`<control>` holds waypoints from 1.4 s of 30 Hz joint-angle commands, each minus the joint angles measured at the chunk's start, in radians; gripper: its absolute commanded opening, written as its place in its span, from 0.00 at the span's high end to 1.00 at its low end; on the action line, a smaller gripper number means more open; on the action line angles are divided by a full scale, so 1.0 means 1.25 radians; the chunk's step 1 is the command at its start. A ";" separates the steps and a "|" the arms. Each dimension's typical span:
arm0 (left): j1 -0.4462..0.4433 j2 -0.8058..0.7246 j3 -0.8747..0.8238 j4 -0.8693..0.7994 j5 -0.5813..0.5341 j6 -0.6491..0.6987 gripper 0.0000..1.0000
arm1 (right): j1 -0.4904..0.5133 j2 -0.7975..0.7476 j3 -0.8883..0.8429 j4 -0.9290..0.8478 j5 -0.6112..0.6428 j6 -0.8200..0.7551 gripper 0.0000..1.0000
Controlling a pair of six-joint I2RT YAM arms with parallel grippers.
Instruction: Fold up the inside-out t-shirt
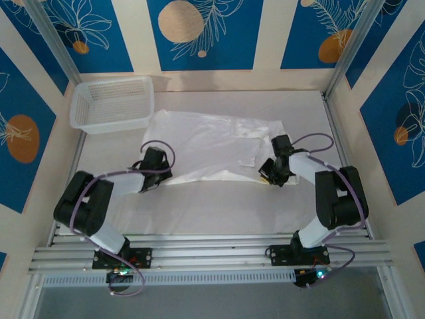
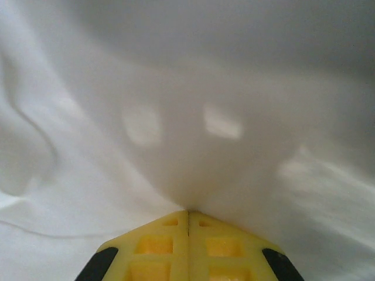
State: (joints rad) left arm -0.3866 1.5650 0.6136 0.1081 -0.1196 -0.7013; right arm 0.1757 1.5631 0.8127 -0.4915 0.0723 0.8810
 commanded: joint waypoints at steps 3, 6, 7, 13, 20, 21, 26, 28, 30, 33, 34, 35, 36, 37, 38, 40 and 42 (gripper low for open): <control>-0.058 -0.104 -0.204 -0.136 0.052 -0.079 1.00 | -0.010 -0.077 -0.091 -0.138 0.002 -0.037 1.00; -0.132 -0.270 -0.275 -0.221 0.001 -0.150 1.00 | -0.012 -0.129 -0.137 -0.163 -0.005 -0.049 1.00; -0.152 -0.335 -0.291 -0.264 -0.016 -0.172 1.00 | -0.013 -0.156 -0.155 -0.167 -0.009 -0.051 1.00; -0.183 -0.706 -0.299 -0.469 -0.066 -0.179 0.98 | -0.012 -0.359 -0.099 -0.270 -0.023 -0.060 0.98; -0.180 -0.774 -0.192 -0.433 -0.237 -0.027 0.49 | -0.007 -0.323 0.052 -0.026 0.036 -0.133 0.70; -0.180 -0.750 -0.168 -0.427 -0.249 -0.007 0.47 | -0.007 -0.270 0.087 -0.018 0.065 -0.152 0.70; -0.179 -0.651 -0.081 -0.410 -0.235 0.055 0.42 | -0.003 0.043 0.324 -0.080 0.126 -0.245 0.58; -0.178 -0.640 -0.080 -0.405 -0.225 0.054 0.42 | -0.002 0.145 0.410 -0.112 0.144 -0.271 0.58; -0.177 -0.641 -0.088 -0.405 -0.219 0.046 0.41 | -0.003 0.222 0.468 -0.131 0.166 -0.283 0.58; -0.176 -0.653 -0.106 -0.404 -0.213 0.033 0.40 | -0.004 0.302 0.524 -0.131 0.148 -0.302 0.57; -0.175 -0.659 -0.113 -0.403 -0.210 0.032 0.40 | -0.005 0.322 0.540 -0.131 0.132 -0.309 0.59; -0.175 -0.663 -0.119 -0.401 -0.208 0.032 0.40 | -0.002 0.338 0.556 -0.137 0.122 -0.311 0.64; -0.175 -0.665 -0.122 -0.399 -0.209 0.031 0.40 | 0.000 0.347 0.565 -0.141 0.121 -0.310 0.69; -0.174 -0.666 -0.123 -0.403 -0.213 0.032 0.40 | 0.002 0.352 0.575 -0.146 0.122 -0.308 0.78; -0.173 -0.665 -0.121 -0.407 -0.216 0.032 0.40 | 0.004 0.352 0.582 -0.154 0.121 -0.302 0.86; -0.172 -0.658 -0.117 -0.409 -0.221 0.033 0.41 | 0.004 0.338 0.588 -0.159 0.124 -0.291 0.97; -0.169 -0.646 -0.110 -0.407 -0.220 0.035 0.41 | 0.004 0.319 0.601 -0.163 0.125 -0.285 1.00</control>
State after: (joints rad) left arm -0.6060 0.7456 0.4683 -0.3897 -0.3790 -0.6724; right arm 0.1761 2.0121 1.5166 -0.6609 0.2363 0.5228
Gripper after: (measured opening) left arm 0.596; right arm 0.060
